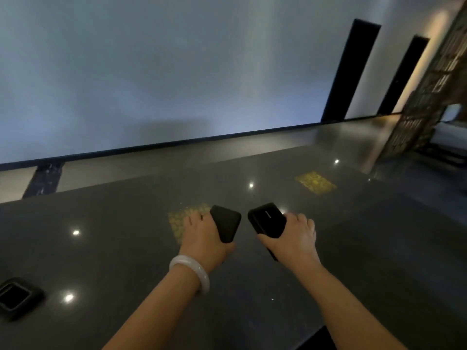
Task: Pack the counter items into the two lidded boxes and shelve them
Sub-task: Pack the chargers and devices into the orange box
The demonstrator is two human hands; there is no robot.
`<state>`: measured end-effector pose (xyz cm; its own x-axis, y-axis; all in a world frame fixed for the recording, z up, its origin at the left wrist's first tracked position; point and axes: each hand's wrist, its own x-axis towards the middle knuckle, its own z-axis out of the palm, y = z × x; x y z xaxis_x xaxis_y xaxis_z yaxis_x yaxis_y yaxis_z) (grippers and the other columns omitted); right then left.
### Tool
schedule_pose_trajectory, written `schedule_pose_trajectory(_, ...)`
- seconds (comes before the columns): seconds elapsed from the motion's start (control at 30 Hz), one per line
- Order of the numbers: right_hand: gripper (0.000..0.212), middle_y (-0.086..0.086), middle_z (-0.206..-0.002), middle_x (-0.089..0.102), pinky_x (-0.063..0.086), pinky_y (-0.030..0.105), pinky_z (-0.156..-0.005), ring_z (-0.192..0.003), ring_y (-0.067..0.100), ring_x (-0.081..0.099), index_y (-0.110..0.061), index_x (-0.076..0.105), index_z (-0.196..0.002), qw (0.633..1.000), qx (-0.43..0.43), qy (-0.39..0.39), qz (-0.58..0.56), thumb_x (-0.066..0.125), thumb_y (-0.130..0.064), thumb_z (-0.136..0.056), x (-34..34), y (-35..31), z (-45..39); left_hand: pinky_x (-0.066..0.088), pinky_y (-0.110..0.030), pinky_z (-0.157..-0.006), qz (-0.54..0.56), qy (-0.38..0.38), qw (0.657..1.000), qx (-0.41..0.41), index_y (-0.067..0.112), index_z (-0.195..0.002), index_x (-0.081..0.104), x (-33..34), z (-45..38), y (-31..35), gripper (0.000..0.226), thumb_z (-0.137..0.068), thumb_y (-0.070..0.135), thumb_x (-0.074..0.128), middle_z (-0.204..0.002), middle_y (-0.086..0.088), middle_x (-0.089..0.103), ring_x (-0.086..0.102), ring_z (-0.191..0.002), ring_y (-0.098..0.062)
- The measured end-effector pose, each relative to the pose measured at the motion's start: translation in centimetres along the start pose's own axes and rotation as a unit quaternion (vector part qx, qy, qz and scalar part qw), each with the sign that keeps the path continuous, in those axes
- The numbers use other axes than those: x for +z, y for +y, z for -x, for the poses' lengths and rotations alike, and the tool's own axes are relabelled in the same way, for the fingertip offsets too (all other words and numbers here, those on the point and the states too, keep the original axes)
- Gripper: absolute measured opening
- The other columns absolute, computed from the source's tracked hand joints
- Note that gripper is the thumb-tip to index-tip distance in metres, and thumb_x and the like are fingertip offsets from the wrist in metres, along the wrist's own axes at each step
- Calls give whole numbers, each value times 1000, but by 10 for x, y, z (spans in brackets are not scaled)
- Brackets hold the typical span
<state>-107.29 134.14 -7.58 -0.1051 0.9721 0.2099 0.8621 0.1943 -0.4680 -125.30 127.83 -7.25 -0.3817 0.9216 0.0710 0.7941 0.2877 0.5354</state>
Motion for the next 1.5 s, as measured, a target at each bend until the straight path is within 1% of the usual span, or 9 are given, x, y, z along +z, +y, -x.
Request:
schedule_pose_trajectory(0.23,71,0,-117,43,33,36,-101,-112,20,35,-16,48,-125,999,18,40,12,69,-60,-72,-107,136,33,36,-33,-98,-36,0,995,92,14,-129,42,64,51,141,76,-72,54,71,-117,-5,39,36,-110,-23)
schedule_pose_trajectory(0.37,69,-7,-105,34,36,35,-98,-102,13,31,-20,48,-123,996,52,72,20,69,-60,-70,-163,217,57,33,-28,-84,22,-19,985,168,21,-121,47,108,80,214,67,-68,51,74,-109,1,38,32,-102,-16)
schedule_pose_trajectory(0.7,72,-8,-105,38,38,31,-90,-101,13,33,-24,50,-125,967,223,106,69,74,-59,-66,-239,366,135,34,-25,-87,81,-130,940,306,25,-127,43,201,143,327,72,-69,54,75,-115,4,35,28,-108,-10)
schedule_pose_trajectory(0.8,69,-9,-103,39,37,31,-88,-99,12,31,-27,52,-121,956,258,106,88,73,-61,-64,-247,384,154,35,-26,-86,91,-181,921,332,26,-122,45,215,152,338,78,-62,68,70,-118,3,38,31,-110,-12)
schedule_pose_trajectory(1.0,80,-8,-103,42,42,36,-92,-109,18,37,-30,50,-131,948,294,81,85,77,-56,-61,-249,397,172,31,-25,-82,80,-222,898,370,22,-123,44,232,156,344,83,-62,73,64,-114,3,36,29,-105,-12)
schedule_pose_trajectory(1.13,83,-5,-126,47,33,34,-98,-119,19,35,-34,49,-133,960,262,43,90,73,-59,-59,-236,396,183,33,-26,-82,79,-227,895,376,20,-129,42,241,149,341,90,-62,74,67,-117,2,38,29,-106,-11)
schedule_pose_trajectory(1.27,81,-15,-111,41,31,28,-91,-109,10,32,-39,48,-126,970,230,1,83,59,-72,-52,-218,384,197,33,-26,-83,68,-211,892,394,18,-135,38,243,149,342,92,-66,71,66,-120,0,38,32,-111,-15)
schedule_pose_trajectory(1.37,75,-23,-103,37,34,24,-86,-99,3,30,-44,46,-123,976,208,-3,69,61,-69,-55,-208,375,205,32,-25,-83,61,-217,887,402,16,-139,34,244,149,340,91,-70,62,70,-123,-3,37,32,-115,-19)
schedule_pose_trajectory(1.5,72,-34,-107,34,34,16,-84,-104,-5,31,-51,39,-123,985,165,-33,48,64,-70,-58,-205,363,221,30,-25,-83,47,-216,887,406,16,-141,31,241,149,337,91,-72,59,71,-124,-3,35,30,-114,-19)
